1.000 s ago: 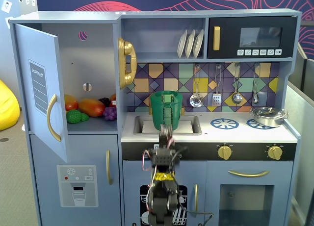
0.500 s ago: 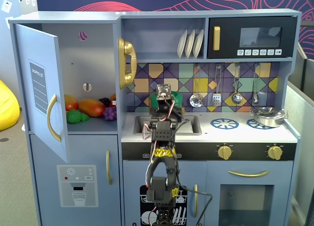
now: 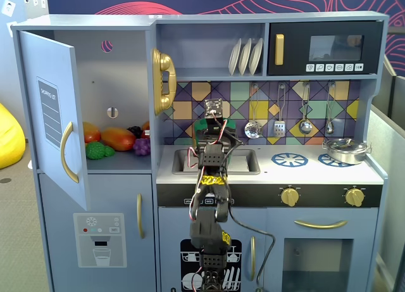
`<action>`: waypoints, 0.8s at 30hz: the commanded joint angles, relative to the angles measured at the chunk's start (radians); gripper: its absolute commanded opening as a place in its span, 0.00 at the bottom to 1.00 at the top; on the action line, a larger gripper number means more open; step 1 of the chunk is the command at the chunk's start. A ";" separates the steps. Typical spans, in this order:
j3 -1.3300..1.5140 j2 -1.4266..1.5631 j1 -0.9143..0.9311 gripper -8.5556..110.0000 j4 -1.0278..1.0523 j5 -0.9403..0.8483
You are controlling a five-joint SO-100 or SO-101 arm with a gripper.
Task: Take off the lid from the green recipient and place it on the counter
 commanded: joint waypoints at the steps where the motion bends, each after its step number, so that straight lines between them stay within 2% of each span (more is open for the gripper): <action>1: -0.114 -0.064 0.018 0.36 -0.046 -0.008; 13: -0.282 -0.250 -0.003 0.33 -0.055 -0.009; 18: -0.288 -0.262 -0.006 0.28 -0.034 -0.006; 21: -0.291 -0.267 -0.011 0.22 -0.020 -0.005; 24: -0.295 -0.270 -0.021 0.09 0.000 -0.037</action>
